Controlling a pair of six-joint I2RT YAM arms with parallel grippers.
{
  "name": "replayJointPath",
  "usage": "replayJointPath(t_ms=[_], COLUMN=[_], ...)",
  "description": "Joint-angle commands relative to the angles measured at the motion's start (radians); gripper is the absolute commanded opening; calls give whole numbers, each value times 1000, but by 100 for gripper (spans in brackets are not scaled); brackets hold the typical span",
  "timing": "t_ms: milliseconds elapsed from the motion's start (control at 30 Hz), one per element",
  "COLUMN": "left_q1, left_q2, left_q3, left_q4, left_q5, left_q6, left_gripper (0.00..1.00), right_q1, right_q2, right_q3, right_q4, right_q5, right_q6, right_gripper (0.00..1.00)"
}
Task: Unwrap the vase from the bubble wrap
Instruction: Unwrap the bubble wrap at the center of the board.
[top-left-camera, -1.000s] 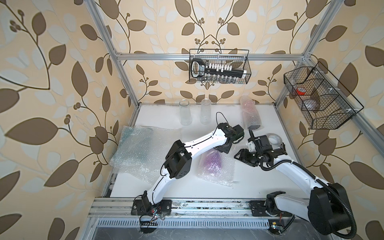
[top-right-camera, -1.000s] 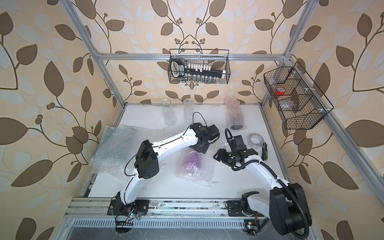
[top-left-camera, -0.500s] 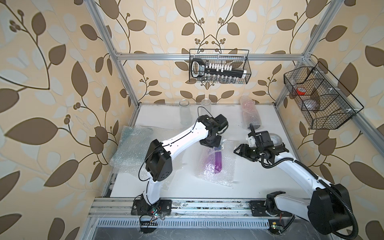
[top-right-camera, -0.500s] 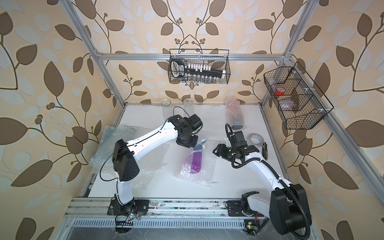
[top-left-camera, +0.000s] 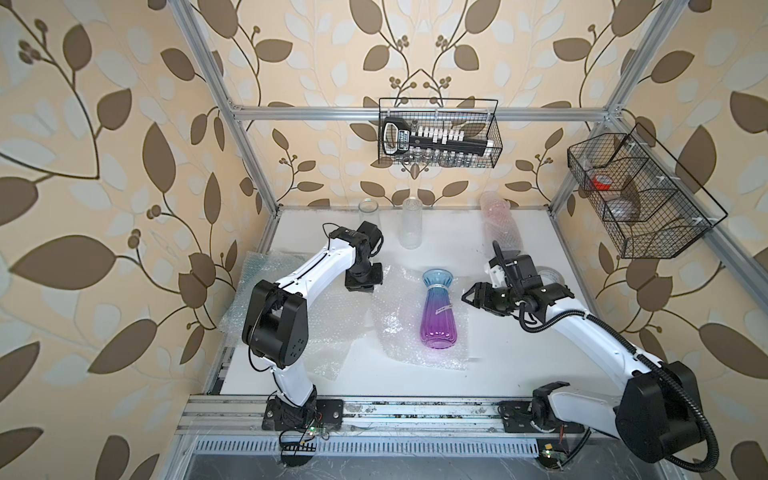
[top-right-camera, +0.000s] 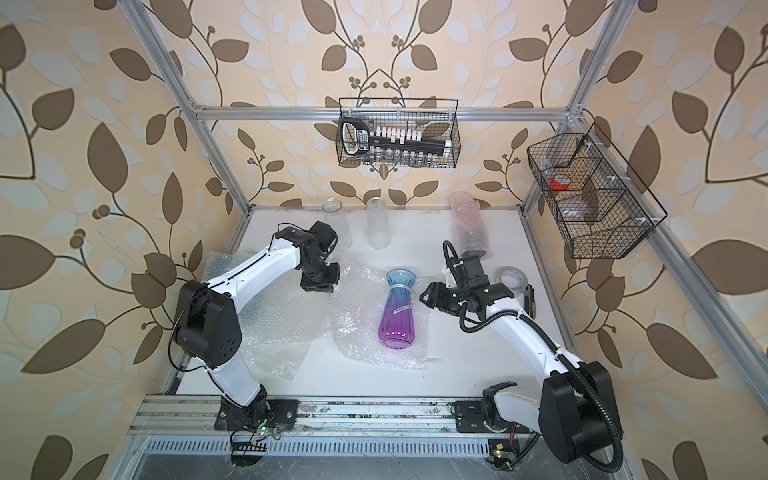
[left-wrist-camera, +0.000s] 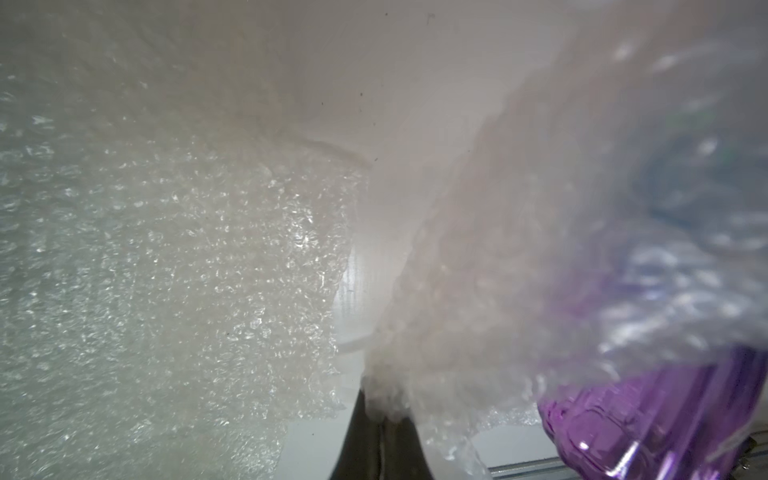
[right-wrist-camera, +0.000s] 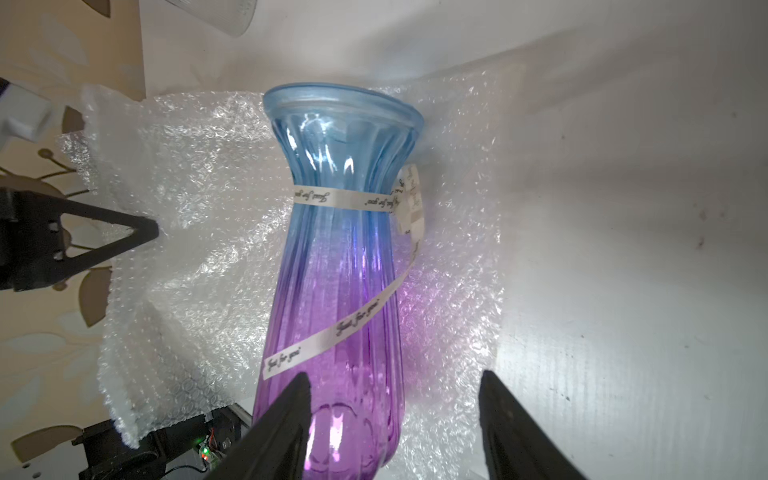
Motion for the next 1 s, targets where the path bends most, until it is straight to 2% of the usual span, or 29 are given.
replayJointPath(t_ms=[0, 133, 200, 333, 367, 433, 467, 500, 733, 833, 967], left_q1=[21, 48, 50, 50, 50, 49, 49, 48, 28, -38, -138], left_q2=[-53, -47, -46, -53, -56, -77, -92, -108, -227, -271, -329], left_q3=[-30, -70, -73, -52, -46, -33, -31, -30, -77, -124, -192], left_q4=[12, 29, 21, -20, -32, -51, -53, -54, -38, -28, 1], left_q5=[-43, -88, -130, -219, -237, -267, -269, -262, -153, -130, -110], left_q6=[59, 80, 83, 66, 61, 50, 49, 50, 15, -42, -141], left_gripper=[0, 17, 32, 72, 78, 87, 89, 89, 92, 99, 99], right_q1=[19, 25, 26, 26, 25, 26, 25, 26, 28, 45, 75], right_q2=[10, 6, 9, 13, 16, 28, 38, 50, 191, 282, 409], right_q3=[26, 12, 8, 14, 22, 46, 60, 78, 208, 283, 389], right_q4=[-12, -2, 3, 4, -3, -32, -47, -64, -106, -119, -150], right_q5=[19, 17, 11, 15, 23, 48, 55, 65, 102, 137, 157], right_q6=[-17, -8, -8, -6, -13, -35, -49, -60, -92, -100, -119], right_gripper=[63, 64, 64, 65, 66, 74, 81, 98, 99, 99, 99])
